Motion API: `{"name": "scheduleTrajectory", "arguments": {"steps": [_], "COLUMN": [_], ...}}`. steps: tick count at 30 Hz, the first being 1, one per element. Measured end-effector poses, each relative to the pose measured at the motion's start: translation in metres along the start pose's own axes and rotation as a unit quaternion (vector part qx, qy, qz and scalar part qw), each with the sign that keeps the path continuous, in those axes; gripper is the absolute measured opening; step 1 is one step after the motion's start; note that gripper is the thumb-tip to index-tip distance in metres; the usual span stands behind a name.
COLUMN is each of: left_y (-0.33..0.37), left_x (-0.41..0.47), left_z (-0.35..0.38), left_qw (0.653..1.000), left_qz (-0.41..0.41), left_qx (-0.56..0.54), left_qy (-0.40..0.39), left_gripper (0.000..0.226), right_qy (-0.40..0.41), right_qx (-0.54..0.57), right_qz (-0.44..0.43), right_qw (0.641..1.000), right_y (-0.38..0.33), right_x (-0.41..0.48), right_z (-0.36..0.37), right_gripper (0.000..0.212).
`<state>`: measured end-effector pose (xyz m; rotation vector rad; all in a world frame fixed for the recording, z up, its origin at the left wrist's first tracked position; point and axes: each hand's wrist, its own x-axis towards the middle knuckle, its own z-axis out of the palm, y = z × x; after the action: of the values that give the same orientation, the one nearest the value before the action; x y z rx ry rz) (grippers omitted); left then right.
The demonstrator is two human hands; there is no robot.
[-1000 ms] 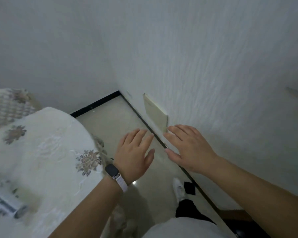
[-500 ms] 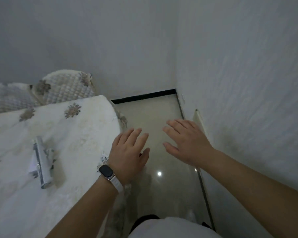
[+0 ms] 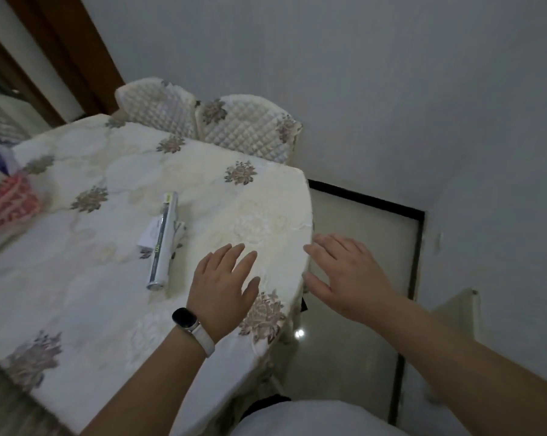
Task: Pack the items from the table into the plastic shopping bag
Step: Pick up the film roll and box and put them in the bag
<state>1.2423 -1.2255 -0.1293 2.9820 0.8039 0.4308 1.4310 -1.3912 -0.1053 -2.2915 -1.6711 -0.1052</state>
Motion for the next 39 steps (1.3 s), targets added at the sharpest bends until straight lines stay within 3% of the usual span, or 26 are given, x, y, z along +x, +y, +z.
{"name": "scheduleTrajectory", "arguments": {"steps": [14, 21, 26, 32, 35, 37, 39], "left_y": [-0.187, -0.241, -0.269, -0.302, -0.307, -0.308, -0.305], "left_x": [0.019, 0.027, 0.045, 0.061, 0.065, 0.066, 0.067], "left_z": [0.041, 0.067, 0.087, 0.12, 0.13, 0.138, 0.145], "left_qw": [0.978, 0.934, 0.889, 0.843, 0.852, 0.859, 0.859], "left_qz": [-0.207, -0.346, -0.433, -0.479, -0.459, -0.447, -0.449], "left_qx": [-0.03, -0.082, -0.142, -0.212, -0.22, -0.222, -0.219], "left_qy": [-0.011, -0.028, -0.055, -0.124, -0.127, -0.114, -0.11], "left_gripper": [0.046, 0.042, 0.048, 0.07, 0.068, 0.056, 0.058], "right_qy": [-0.141, -0.204, -0.253, -0.28, -0.276, -0.278, -0.29], "right_qx": [0.043, 0.12, 0.224, 0.324, 0.342, 0.363, 0.397], "right_qz": [-0.112, -0.111, -0.011, 0.15, 0.18, 0.193, 0.202], "right_qw": [0.983, 0.965, 0.941, 0.891, 0.88, 0.868, 0.847], "right_y": [-0.079, -0.114, -0.141, -0.169, -0.177, -0.176, -0.171], "right_x": [0.175, 0.238, 0.28, 0.316, 0.32, 0.318, 0.317], "right_z": [0.102, 0.175, 0.222, 0.258, 0.271, 0.276, 0.277], "right_gripper": [0.05, 0.061, 0.052, 0.081, 0.081, 0.068, 0.057]}}
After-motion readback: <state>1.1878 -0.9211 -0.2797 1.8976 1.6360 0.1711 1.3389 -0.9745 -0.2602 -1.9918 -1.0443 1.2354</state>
